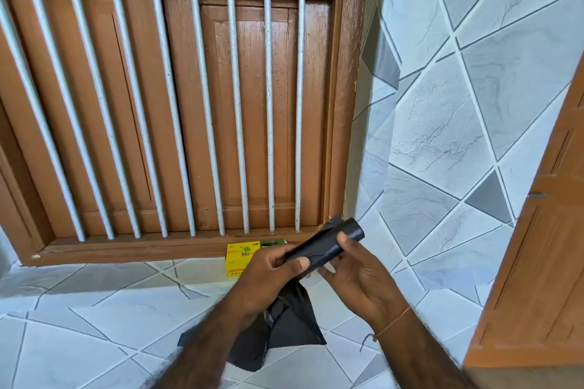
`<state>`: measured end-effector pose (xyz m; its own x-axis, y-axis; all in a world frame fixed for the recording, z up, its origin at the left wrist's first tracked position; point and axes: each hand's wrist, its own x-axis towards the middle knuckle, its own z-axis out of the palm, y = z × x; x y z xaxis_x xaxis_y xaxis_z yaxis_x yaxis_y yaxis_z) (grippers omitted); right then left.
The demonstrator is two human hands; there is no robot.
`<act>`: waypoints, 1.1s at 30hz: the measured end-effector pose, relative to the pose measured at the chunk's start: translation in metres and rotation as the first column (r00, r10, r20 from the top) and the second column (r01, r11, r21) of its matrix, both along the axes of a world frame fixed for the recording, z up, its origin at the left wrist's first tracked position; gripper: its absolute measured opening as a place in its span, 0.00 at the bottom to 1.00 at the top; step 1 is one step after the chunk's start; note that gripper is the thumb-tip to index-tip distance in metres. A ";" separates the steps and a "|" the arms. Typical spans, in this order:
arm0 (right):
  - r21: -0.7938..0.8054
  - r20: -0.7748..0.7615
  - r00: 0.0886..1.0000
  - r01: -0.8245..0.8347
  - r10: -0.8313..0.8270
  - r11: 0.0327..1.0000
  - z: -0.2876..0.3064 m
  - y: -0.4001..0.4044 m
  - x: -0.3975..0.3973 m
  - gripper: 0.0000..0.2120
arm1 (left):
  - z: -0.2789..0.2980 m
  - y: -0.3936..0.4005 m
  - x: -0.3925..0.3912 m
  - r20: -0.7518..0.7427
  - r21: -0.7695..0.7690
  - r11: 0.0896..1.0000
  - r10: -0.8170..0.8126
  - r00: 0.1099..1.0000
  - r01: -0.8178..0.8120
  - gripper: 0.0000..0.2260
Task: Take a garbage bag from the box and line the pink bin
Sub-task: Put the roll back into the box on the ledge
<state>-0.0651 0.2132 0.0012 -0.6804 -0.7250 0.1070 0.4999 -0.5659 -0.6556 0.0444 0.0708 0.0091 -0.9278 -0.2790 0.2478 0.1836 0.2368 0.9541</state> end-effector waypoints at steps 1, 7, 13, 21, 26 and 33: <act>0.003 -0.023 0.999 -0.029 0.029 1.000 -0.003 0.001 0.001 0.34 | 0.001 0.000 0.001 0.005 0.024 1.000 -0.018 1.000 0.018 0.07; 0.088 -0.053 0.989 0.142 -0.137 0.986 0.003 0.001 0.001 0.26 | -0.002 -0.014 -0.007 0.095 -0.197 0.973 0.142 0.985 -0.121 0.15; 0.235 -0.094 0.909 0.416 -0.406 0.878 -0.004 0.015 -0.015 0.19 | -0.007 -0.065 -0.026 0.116 -0.911 0.385 0.586 0.802 -0.149 0.26; 0.275 -0.229 0.827 0.560 -0.513 0.781 -0.001 0.016 -0.013 0.22 | -0.026 -0.075 -0.061 0.021 -0.998 0.059 0.553 0.833 -0.014 0.17; 0.269 -0.197 0.826 0.564 -0.529 0.781 -0.005 0.014 -0.014 0.16 | -0.023 -0.069 -0.066 0.199 -0.964 0.256 0.541 0.817 0.065 0.16; 0.091 -0.498 0.517 0.829 -0.696 0.551 0.029 0.007 -0.009 0.17 | -0.042 -0.051 -0.033 -0.089 -0.872 0.410 0.404 0.910 -0.267 0.22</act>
<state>-0.0742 0.2202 0.0298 -0.9308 0.0247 0.3647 -0.3488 -0.3582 -0.8660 0.0118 0.0195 -0.0328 -0.8483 -0.2872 0.4449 -0.1979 0.9512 0.2366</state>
